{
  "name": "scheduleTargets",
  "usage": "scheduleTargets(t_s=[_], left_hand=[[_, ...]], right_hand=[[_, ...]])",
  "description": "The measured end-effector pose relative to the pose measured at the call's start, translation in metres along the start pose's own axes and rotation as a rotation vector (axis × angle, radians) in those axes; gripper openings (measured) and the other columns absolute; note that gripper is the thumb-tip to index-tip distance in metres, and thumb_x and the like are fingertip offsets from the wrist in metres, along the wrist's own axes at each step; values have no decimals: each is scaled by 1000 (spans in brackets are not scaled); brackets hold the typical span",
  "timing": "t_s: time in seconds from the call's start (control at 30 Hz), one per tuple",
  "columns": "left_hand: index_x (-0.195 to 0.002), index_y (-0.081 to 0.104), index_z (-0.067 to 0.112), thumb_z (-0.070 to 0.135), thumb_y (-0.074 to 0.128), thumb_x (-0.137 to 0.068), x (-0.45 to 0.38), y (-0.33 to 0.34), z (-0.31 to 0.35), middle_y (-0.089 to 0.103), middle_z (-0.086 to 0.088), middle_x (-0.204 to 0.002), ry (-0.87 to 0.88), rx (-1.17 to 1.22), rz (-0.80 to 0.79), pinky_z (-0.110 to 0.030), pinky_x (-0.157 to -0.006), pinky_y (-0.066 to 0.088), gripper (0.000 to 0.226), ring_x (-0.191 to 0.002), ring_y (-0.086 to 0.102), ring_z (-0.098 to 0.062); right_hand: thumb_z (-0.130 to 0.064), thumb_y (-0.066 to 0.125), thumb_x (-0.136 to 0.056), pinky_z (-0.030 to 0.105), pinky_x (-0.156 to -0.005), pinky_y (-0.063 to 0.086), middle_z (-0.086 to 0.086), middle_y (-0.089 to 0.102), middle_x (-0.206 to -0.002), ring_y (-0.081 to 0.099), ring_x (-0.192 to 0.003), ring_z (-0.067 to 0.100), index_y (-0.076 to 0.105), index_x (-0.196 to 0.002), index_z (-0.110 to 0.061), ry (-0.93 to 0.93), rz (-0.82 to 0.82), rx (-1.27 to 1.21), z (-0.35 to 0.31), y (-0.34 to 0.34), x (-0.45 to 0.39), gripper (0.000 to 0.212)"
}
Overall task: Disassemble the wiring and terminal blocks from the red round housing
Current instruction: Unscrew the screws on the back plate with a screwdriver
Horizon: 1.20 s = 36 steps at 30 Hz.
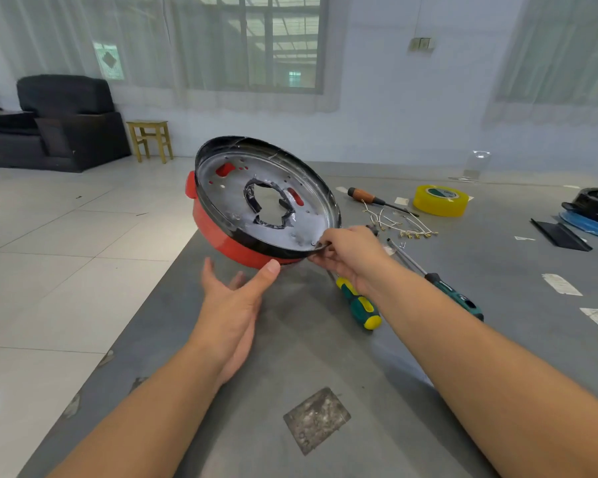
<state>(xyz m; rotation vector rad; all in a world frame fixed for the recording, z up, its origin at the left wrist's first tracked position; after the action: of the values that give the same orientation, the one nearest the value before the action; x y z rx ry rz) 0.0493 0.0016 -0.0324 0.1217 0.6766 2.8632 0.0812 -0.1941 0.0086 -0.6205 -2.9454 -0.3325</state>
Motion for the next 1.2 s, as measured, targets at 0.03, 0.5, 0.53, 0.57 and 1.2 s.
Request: scheduleTargets(t_s=[0.03, 0.5, 0.53, 0.57, 1.2], left_hand=[[-164, 8, 43, 26, 93, -65, -2, 3, -3, 56, -7, -153, -47, 60, -48, -35, -116, 39, 132, -131, 62, -15], [-144, 57, 6, 6, 59, -101, -18, -17, 0, 74, -20, -124, -87, 211, 115, -43, -94, 61, 43, -104, 76, -32], [-144, 56, 5, 5, 57, -101, -19, -19, 0, 75, -20, -121, -78, 215, 131, -44, -93, 61, 43, -105, 77, -34], [-144, 56, 3, 4, 55, -101, -20, -22, 1, 76, -20, -119, -74, 226, 142, -44, -90, 61, 43, -104, 77, -36], [-151, 45, 11, -1, 44, -109, -28, -30, 0, 67, -17, -136, -43, 295, 157, -51, -76, 66, 44, -103, 77, -38]], right_hand=[[9, 55, -89, 30, -57, 60, 12, 68, -60, 69, -54, 21, 58, -108, 10, 4, -29, -49, 3, 5, 4, 20], [-41, 72, -92, 42, -80, 63, 13, 67, -115, 77, -80, 27, 51, -114, -12, -62, -156, 80, 60, 43, 33, 42], [-48, 67, -93, 45, -83, 63, 6, 69, -110, 77, -75, 23, 55, -114, -15, -107, -161, 235, 57, 39, 35, 41], [-53, 62, -94, 45, -84, 62, -1, 71, -104, 76, -71, 19, 60, -112, -18, -192, -153, 421, 53, 33, 36, 39], [-25, 46, -97, 38, -72, 42, 9, 59, -113, 55, -102, 32, 54, -121, -17, -536, 166, 1810, 41, -63, 50, 26]])
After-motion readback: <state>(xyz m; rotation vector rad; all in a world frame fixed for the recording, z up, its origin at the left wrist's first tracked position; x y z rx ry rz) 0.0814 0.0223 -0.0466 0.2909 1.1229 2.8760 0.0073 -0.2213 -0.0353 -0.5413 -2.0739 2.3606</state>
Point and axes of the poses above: each hand's wrist, its own x-axis away from the middle knuckle, its own y-axis out of the palm, z = x × y, the point moved 1 cm from there along -x, towards the middle knuckle
